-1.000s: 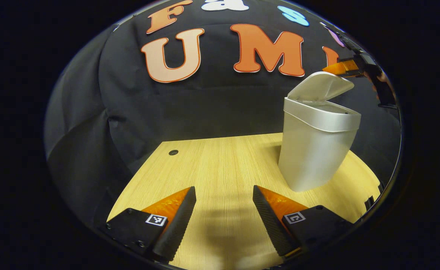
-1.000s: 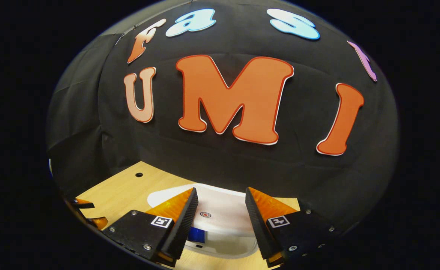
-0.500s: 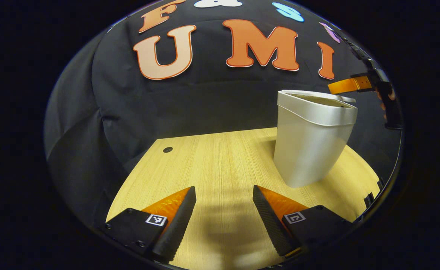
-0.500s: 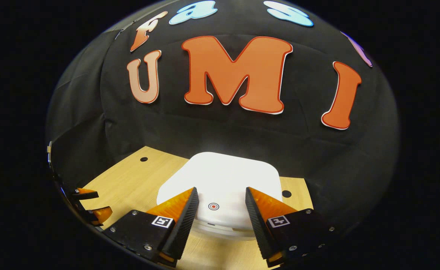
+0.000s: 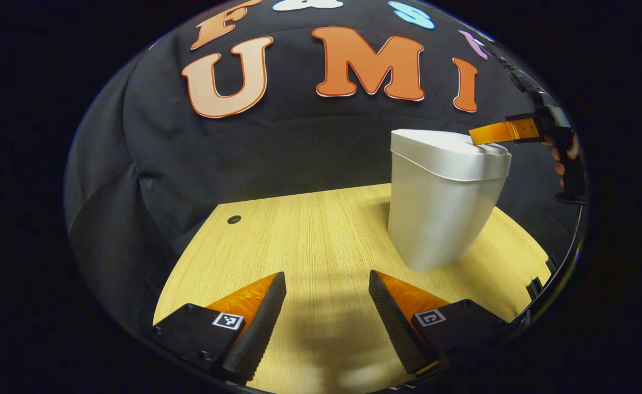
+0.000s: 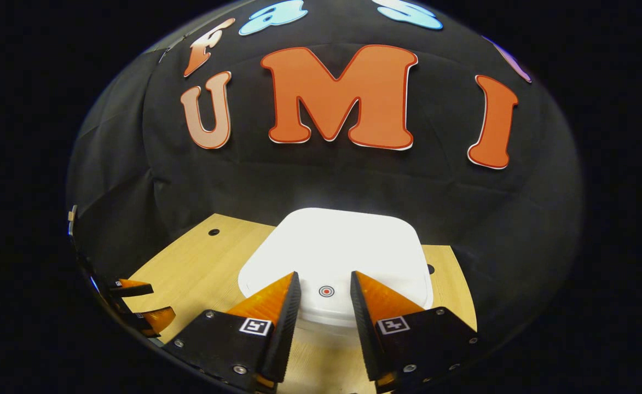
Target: Press the lid of the desktop garbage bin to open it, pick up the crumpled paper on the desktop and throw it into the bin, then pick up the pop can on the desktop and drop it into the bin, and finally close the garbage bin lid.
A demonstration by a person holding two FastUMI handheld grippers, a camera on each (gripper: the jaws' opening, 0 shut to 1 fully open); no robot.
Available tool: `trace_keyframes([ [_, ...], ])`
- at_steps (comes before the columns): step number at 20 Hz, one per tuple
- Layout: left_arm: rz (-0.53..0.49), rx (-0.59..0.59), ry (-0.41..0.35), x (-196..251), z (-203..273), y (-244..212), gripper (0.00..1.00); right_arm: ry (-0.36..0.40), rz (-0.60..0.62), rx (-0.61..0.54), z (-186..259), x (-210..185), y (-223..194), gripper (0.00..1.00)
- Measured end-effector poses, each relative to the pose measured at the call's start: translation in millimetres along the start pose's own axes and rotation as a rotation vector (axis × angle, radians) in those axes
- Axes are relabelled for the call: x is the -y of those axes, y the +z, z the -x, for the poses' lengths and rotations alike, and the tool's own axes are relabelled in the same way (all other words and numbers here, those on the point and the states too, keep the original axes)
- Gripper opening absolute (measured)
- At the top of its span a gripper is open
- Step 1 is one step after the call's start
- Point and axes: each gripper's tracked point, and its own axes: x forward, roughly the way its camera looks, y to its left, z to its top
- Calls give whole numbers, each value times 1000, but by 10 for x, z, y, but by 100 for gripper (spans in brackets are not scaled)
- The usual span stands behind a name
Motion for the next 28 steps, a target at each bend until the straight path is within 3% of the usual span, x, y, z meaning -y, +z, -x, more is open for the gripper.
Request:
trace_keyframes([
  [5,-1,0,-7,-5,21,4,97,-17,-48,6,-27,-5,-13,34],
  [9,-3,24,-10,-32,53,106,97,-55,13,48,10,-1,22,34],
  [10,1,36,-10,-54,57,156,98,-63,7,76,27,-1,49,29],
  [12,16,63,-12,-102,28,268,98,-79,-9,97,66,0,21,33],
  [13,19,66,-10,-122,12,292,97,-91,-9,99,91,2,2,29],
  [14,20,69,-3,-158,17,309,97,-102,-7,111,125,-13,1,33],
  [20,21,130,19,-315,93,438,98,-90,-32,228,338,-234,3,35],
  [23,47,176,27,-424,132,572,98,-81,-69,261,391,-349,-53,58],
  [28,43,264,71,-659,199,836,97,-72,-5,279,435,-522,-135,63],
])
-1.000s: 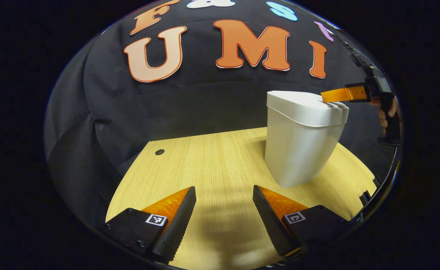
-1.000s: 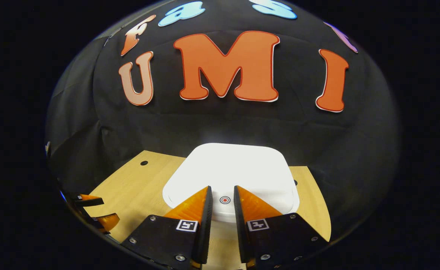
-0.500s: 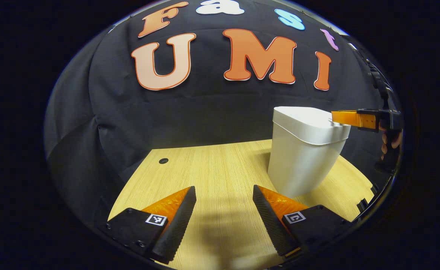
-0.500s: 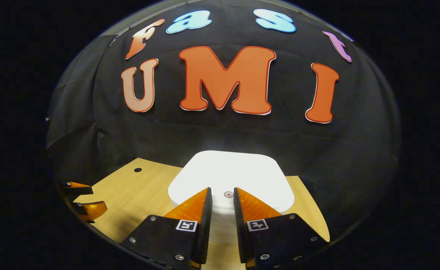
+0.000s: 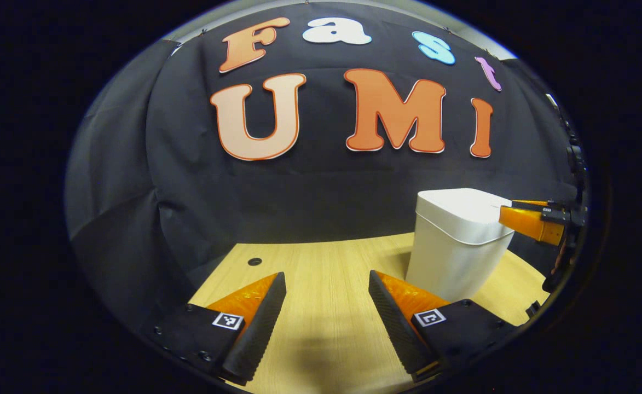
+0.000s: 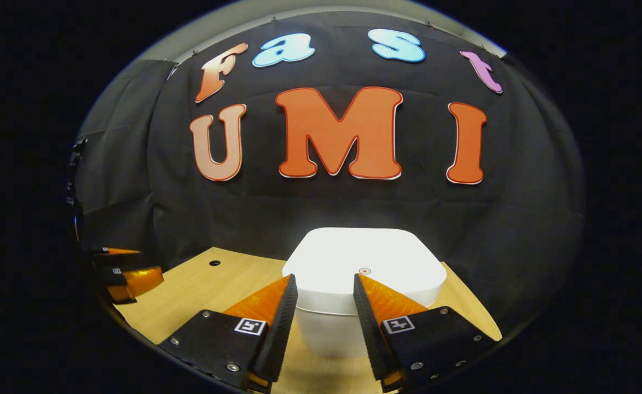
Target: Press the lid of the desktop garbage bin to open it, pick up the crumpled paper on the desktop and throw it into the bin, then pick up the pop can on the desktop and drop it into the bin, and finally close the garbage bin lid.
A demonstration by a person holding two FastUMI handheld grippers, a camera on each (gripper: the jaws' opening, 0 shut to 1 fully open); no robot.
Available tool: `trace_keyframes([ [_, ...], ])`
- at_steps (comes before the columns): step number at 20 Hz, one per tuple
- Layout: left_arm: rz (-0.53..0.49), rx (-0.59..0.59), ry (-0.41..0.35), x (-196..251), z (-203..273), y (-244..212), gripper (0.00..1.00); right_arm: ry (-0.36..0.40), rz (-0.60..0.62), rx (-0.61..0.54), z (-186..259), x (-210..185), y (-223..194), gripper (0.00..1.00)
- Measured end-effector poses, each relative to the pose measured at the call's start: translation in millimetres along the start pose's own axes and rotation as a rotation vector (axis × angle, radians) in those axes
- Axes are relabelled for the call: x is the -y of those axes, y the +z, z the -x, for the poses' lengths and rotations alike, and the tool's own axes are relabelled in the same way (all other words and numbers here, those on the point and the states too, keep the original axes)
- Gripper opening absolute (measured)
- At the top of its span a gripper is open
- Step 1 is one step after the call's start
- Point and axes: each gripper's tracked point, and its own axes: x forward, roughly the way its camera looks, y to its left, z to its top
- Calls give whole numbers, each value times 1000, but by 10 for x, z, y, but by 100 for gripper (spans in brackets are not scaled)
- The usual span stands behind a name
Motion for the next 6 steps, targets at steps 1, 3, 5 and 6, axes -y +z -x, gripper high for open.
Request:
trace_keyframes([
  [1,1,14,7,-49,-1,58,98,8,7,-1,12,-42,-10,63],
  [3,10,34,23,-119,-16,122,97,16,20,-9,28,-99,-64,63],
  [5,9,34,39,-188,-14,122,97,22,32,-21,41,-140,-131,63],
  [6,9,34,42,-194,-9,124,97,23,36,-31,33,-163,-177,64],
])
